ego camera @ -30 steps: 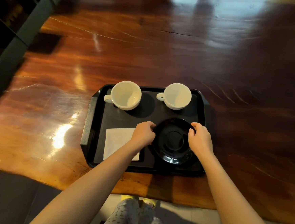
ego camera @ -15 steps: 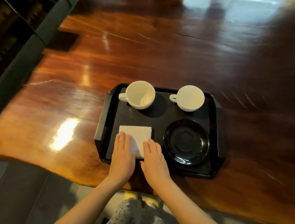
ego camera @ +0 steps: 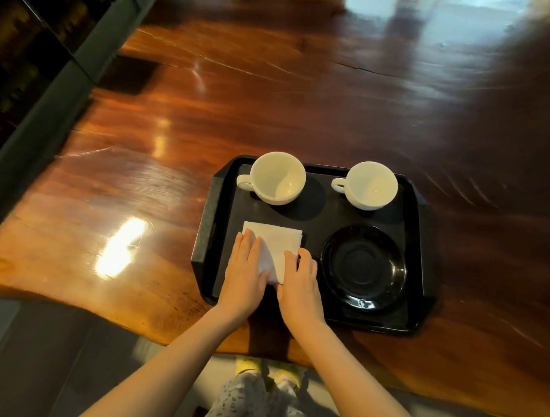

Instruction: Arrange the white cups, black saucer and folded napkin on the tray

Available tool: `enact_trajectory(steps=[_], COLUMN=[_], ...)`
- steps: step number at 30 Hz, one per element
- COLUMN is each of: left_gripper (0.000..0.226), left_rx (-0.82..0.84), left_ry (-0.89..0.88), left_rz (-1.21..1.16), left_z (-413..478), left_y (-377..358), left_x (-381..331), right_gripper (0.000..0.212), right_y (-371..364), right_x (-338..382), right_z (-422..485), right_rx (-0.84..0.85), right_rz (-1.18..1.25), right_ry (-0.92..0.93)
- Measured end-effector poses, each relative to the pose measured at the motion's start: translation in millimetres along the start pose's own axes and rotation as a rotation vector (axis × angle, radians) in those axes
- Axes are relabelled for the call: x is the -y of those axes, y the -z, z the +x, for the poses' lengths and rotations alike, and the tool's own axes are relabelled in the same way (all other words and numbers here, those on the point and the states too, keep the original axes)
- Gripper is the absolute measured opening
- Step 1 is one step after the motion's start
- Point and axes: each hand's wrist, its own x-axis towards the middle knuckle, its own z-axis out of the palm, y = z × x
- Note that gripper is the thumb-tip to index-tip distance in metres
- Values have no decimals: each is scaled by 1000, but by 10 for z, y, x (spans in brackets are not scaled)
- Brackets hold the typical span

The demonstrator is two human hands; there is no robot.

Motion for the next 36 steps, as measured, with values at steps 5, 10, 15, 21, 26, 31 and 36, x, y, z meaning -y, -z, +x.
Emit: enact_trajectory(steps=[5,10,15,21,26,31,36], left_gripper=[57,57,63,63,62,62,59], left_rx=[-83,23,238,281,287,287,305], left_ry=[-56,-106,97,121,121,101,64], left_rz=[-100,-454,-642,-599,-615,-603,-461], left_z=[-85,-185,-28,23,25,11,68], left_y=[51,-12,-160,-249,-258,-271,-63], left_x=[-105,-524,-901,-952,-957,-958,-994], right_gripper=[56,59,64,65,65,64,63], right_y=[166,628,796,720,730,754,880], right_x=[-3,-442,-859,-886,-859,-873,-815], right_z=[-60,-87,-107,-143,-139,-176,-163], right_rx=[-24,-274,-227,-176,-194,-172,0], right_rz=[90,132,116,144,140,125,58], right_ry=[34,-141,-452,-485,-493,-481,-390])
